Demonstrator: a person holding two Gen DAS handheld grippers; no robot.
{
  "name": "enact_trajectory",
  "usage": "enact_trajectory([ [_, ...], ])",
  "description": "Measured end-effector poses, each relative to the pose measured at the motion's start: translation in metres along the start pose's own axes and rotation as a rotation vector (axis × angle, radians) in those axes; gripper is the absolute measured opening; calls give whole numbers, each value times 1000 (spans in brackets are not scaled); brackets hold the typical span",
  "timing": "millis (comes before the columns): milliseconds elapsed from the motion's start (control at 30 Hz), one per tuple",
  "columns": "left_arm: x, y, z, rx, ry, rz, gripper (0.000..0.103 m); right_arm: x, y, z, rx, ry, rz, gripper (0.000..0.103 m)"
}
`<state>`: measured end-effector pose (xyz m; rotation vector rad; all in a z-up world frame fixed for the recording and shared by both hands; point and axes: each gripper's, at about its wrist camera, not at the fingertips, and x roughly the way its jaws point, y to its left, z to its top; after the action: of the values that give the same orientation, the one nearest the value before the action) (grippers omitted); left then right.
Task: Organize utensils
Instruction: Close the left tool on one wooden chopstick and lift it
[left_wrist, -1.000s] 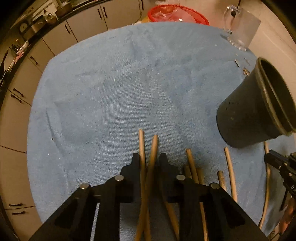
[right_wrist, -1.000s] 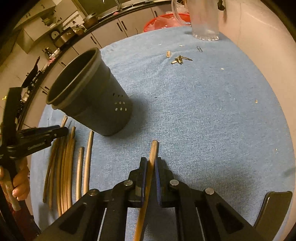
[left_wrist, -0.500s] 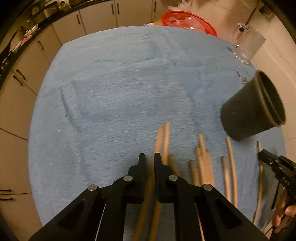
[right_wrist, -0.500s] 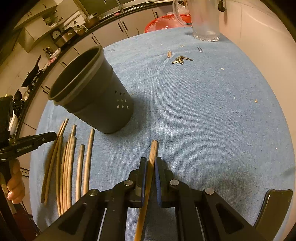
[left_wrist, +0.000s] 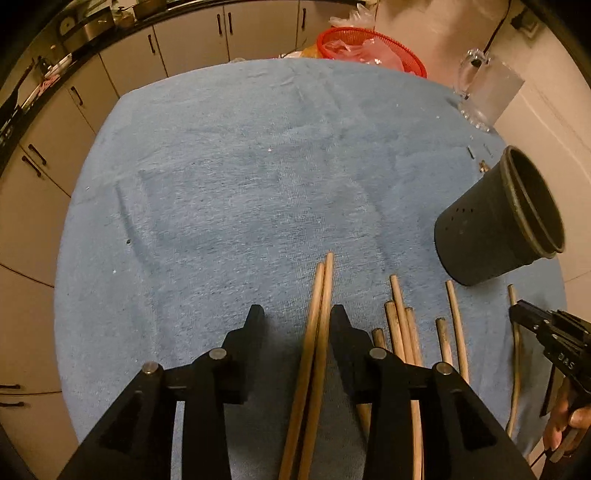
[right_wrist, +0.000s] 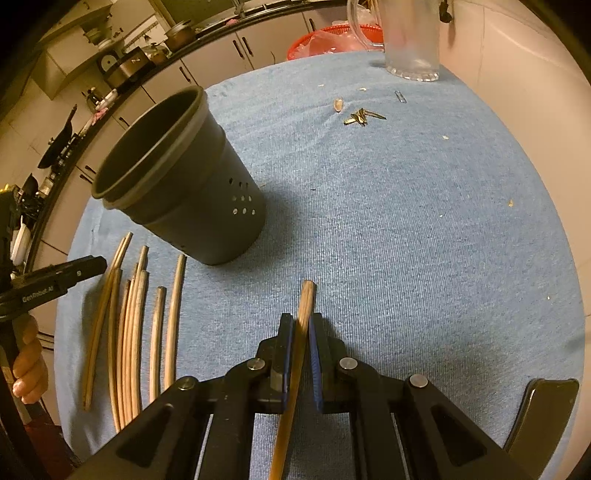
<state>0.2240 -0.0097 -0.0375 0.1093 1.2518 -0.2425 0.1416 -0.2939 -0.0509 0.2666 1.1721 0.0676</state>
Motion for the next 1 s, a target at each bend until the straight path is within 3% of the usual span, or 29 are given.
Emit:
enact_trajectory([
  [100, 13, -4, 4, -8, 16, 4, 28, 0, 1, 0, 6, -2, 5, 11],
  [200, 11, 1, 4, -22, 12, 6, 26, 0, 0, -1, 6, -3, 5, 11],
  [500, 12, 13, 8, -9, 9, 25, 25, 1, -3, 0, 9, -1, 9, 11],
  [600, 15, -8, 11, 21, 11, 33, 25, 1, 1, 0, -5, 2, -12, 11],
  [767, 21, -26, 11, 81, -1, 119, 26, 3, 9, 3, -39, 7, -40, 11],
  [800, 20, -28, 11, 82, -1, 133, 23, 3, 12, 4, -58, 9, -53, 11],
  [867, 22, -34, 9, 82, -3, 151, 6, 5, 18, 5, -92, 4, -80, 11],
  [933, 19, -34, 4, 72, -12, 160, 6, 6, 24, 5, -135, -12, -93, 10],
  [1000, 12, -34, -3, 41, -32, 91, 6, 4, 20, 5, -105, -15, -38, 9],
])
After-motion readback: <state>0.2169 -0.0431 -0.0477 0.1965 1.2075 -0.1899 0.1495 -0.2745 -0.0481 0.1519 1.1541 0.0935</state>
